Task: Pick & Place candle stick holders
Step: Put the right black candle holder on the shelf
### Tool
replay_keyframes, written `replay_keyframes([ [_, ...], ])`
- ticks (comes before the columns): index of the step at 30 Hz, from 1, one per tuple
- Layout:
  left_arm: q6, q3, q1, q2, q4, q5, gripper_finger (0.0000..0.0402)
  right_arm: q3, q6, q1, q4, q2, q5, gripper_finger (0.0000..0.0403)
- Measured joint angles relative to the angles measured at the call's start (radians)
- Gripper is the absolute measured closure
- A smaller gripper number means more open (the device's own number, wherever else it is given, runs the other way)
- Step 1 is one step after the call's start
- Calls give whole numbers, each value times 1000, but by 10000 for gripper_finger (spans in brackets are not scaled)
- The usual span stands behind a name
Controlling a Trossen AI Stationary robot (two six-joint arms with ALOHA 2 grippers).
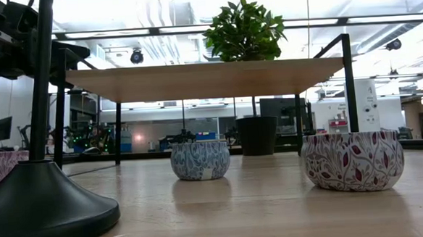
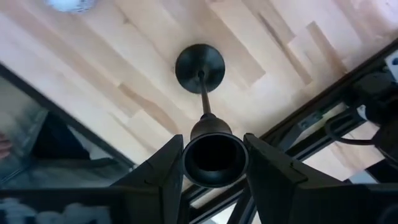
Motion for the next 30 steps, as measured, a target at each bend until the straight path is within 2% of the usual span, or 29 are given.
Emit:
replay_keyframes([
  [12, 0, 0, 0, 0, 0, 0, 392, -21, -14, 2, 18, 0, 13, 222],
  [24, 0, 0, 0, 0, 0, 0, 392, 39, -23, 11, 7, -2, 32, 112],
  [30, 0, 0, 0, 0, 0, 0, 392, 101, 77, 86, 2, -12, 97, 92],
])
